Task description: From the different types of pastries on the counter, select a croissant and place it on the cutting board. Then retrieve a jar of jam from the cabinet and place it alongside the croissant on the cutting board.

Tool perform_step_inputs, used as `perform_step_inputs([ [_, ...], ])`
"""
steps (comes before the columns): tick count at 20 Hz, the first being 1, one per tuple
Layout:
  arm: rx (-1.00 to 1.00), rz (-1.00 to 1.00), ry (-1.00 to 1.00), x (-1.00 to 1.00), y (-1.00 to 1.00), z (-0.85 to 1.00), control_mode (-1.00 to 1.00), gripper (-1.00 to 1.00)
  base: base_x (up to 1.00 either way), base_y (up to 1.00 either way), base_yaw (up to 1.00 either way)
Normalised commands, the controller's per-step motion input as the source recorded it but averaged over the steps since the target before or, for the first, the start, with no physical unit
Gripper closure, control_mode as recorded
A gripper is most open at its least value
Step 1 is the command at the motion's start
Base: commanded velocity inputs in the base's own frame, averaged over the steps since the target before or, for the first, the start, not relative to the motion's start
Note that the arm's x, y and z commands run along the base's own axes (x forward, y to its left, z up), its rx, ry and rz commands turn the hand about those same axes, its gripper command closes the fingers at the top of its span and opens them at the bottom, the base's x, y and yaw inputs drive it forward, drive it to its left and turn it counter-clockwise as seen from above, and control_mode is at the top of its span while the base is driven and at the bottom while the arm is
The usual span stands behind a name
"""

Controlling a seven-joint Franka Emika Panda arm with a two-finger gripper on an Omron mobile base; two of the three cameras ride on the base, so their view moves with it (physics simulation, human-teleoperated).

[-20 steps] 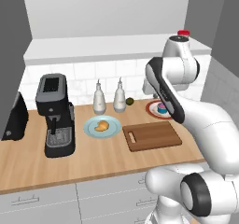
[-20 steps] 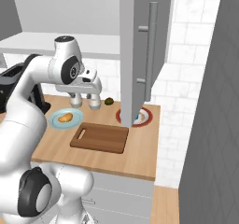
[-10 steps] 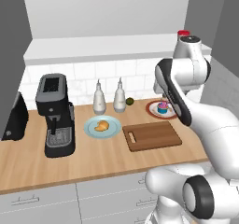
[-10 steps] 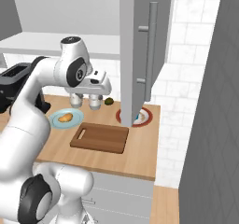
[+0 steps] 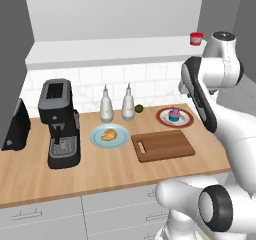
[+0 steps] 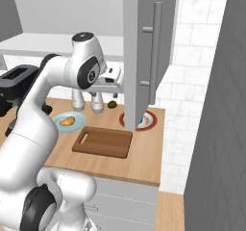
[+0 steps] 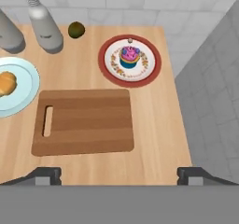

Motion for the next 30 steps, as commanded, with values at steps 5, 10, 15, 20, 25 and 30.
perform_step_inputs([
  [5,-0.02,0.00,-0.19,-0.13,-0.25,0.28,-1.00,-1.00,0.00,0.00,0.00],
  [10,-0.02,-0.02,-0.22,0.02,-0.09,0.31,-1.00,-1.00,0.00,0.00,0.00],
  [15,-0.04,-0.05,-0.22,0.20,0.00,0.44,-1.00,-1.00,0.00,0.00,0.00],
  [20,-0.04,-0.06,-0.17,0.15,0.00,0.57,-1.00,-1.00,0.00,0.00,0.00],
  [25,0.00,-0.04,-0.09,0.20,0.00,0.80,-1.00,-1.00,0.00,0.00,0.00],
  [30,0.00,-0.03,-0.05,0.17,-0.07,0.81,-1.00,-1.00,0.00,0.00,0.00],
])
